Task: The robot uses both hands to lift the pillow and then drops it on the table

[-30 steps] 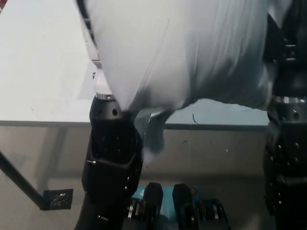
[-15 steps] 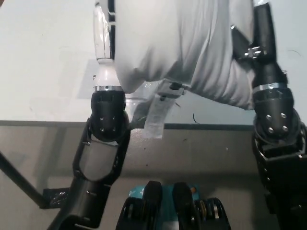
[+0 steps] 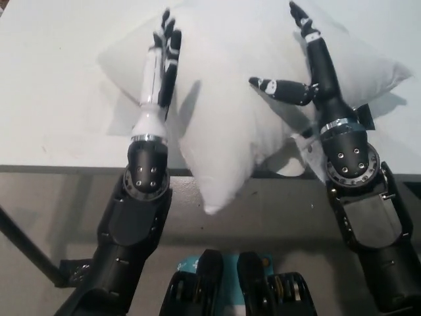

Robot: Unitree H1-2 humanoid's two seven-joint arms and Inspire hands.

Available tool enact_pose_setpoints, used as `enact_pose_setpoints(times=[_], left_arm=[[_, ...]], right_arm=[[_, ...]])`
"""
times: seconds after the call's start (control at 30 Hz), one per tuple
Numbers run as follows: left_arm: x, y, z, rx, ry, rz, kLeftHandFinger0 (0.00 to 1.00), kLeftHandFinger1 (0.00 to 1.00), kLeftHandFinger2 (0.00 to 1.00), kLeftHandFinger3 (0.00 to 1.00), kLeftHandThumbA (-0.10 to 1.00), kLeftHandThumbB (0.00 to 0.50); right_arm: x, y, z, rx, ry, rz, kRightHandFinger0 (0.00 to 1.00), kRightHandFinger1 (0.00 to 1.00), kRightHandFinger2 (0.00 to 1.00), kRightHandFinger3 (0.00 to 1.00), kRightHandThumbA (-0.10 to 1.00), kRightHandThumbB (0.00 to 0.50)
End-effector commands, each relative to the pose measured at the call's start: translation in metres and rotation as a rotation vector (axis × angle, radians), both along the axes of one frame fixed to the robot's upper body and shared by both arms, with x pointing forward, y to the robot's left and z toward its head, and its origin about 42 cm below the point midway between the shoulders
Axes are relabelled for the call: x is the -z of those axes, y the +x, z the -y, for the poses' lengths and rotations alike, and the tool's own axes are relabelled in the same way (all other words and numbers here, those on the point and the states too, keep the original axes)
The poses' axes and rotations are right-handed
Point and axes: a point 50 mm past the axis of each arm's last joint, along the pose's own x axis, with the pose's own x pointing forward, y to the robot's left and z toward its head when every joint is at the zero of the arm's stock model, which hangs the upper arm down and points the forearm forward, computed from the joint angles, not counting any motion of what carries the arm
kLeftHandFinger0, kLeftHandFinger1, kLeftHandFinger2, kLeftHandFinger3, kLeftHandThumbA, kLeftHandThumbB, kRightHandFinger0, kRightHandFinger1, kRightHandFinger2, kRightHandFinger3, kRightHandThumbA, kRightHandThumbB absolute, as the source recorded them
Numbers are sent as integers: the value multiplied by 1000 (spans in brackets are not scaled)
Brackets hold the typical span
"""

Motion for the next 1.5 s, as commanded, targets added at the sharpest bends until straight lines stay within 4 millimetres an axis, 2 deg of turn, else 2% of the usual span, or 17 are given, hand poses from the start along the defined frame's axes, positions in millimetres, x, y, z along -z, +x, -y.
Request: enact_pose_setpoints(times=[0.0, 0.1, 0.3, 0.4, 0.57, 0.63, 0.77, 0.8, 0.87, 0.97, 1.03, 1.17, 1.2, 1.27, 1.37, 1.4, 1.47], left_arm=[[9, 10, -29, -18, 35, 8, 1000, 1000, 1000, 1000, 1000, 98], [18, 8, -37, -40, 67, -18, 1000, 1000, 1000, 1000, 1000, 127], [33, 3, -56, -65, 147, -53, 1000, 1000, 1000, 1000, 1000, 120], [33, 3, -56, -65, 148, -52, 1000, 1000, 1000, 1000, 1000, 120], [28, -15, -77, -87, 252, 8, 1000, 1000, 1000, 1000, 1000, 95], [16, -41, -94, -100, 239, 86, 1000, 1000, 1000, 1000, 1000, 90], [15, -45, -94, -99, 239, 85, 1000, 1000, 1000, 1000, 1000, 88], [8, -75, -107, -124, 225, 162, 1000, 1000, 1000, 1000, 1000, 121], [12, -103, -109, -115, 181, 226, 1000, 1000, 1000, 1000, 1000, 118], [11, -106, -110, -112, 179, 230, 1000, 1000, 1000, 1000, 1000, 118], [33, -148, -107, -104, 74, 263, 1000, 1000, 1000, 1000, 1000, 175], [34, -151, -105, -104, 66, 260, 1000, 1000, 1000, 1000, 1000, 178], [69, -185, -94, -76, -34, 195, 1000, 1000, 1000, 1000, 1000, 141], [88, -205, -94, -60, -46, 136, 1000, 1000, 1000, 1000, 1000, 116], [90, -208, -94, -59, -49, 127, 1000, 1000, 1000, 1000, 1000, 113], [126, -228, -101, -107, -62, 2, 1000, 1000, 1000, 1000, 1000, 82], [145, -238, -105, -123, -51, -70, 1000, 1000, 1000, 1000, 1000, 75]], right_arm=[[-9, 17, 13, -29, 49, 48, 1000, 1000, 1000, 1000, 1000, 324], [-1, 19, 18, -19, 54, 28, 1000, 1000, 1000, 1000, 1000, 296], [8, 21, 31, -10, 74, 13, 1000, 1000, 1000, 1000, 1000, 320], [9, 21, 31, -11, 75, 15, 1000, 1000, 1000, 1000, 1000, 320], [-3, 9, 57, 2, 40, 55, 1000, 1000, 1000, 1000, 1000, 323], [-28, -19, 87, 17, -1, 158, 1000, 1000, 1000, 1000, 1000, 334], [-31, -24, 90, 22, -8, 160, 1000, 1000, 1000, 1000, 1000, 334], [-50, -64, 102, 5, -2, 255, 1000, 1000, 1000, 1000, 1000, 302], [-55, -100, 116, 6, -24, 311, 1000, 1000, 1000, 1000, 1000, 317], [-56, -104, 117, 5, -23, 310, 1000, 1000, 1000, 1000, 1000, 319], [-31, -145, 131, -40, -17, 334, 1000, 1000, 1000, 1000, 1000, 256], [-29, -149, 132, -44, -13, 328, 1000, 1000, 1000, 1000, 1000, 252], [34, -172, 133, -64, -25, 192, 1000, 1000, 1000, 1000, 1000, 247], [69, -192, 134, -67, -78, 107, 1000, 1000, 1000, 1000, 1000, 267], [74, -194, 134, -70, -90, 99, 1000, 1000, 1000, 1000, 1000, 267], [123, -230, 136, -60, -120, -27, 1000, 1000, 1000, 1000, 1000, 250], [141, -245, 141, -58, -177, -62, 1000, 1000, 1000, 1000, 1000, 224]])
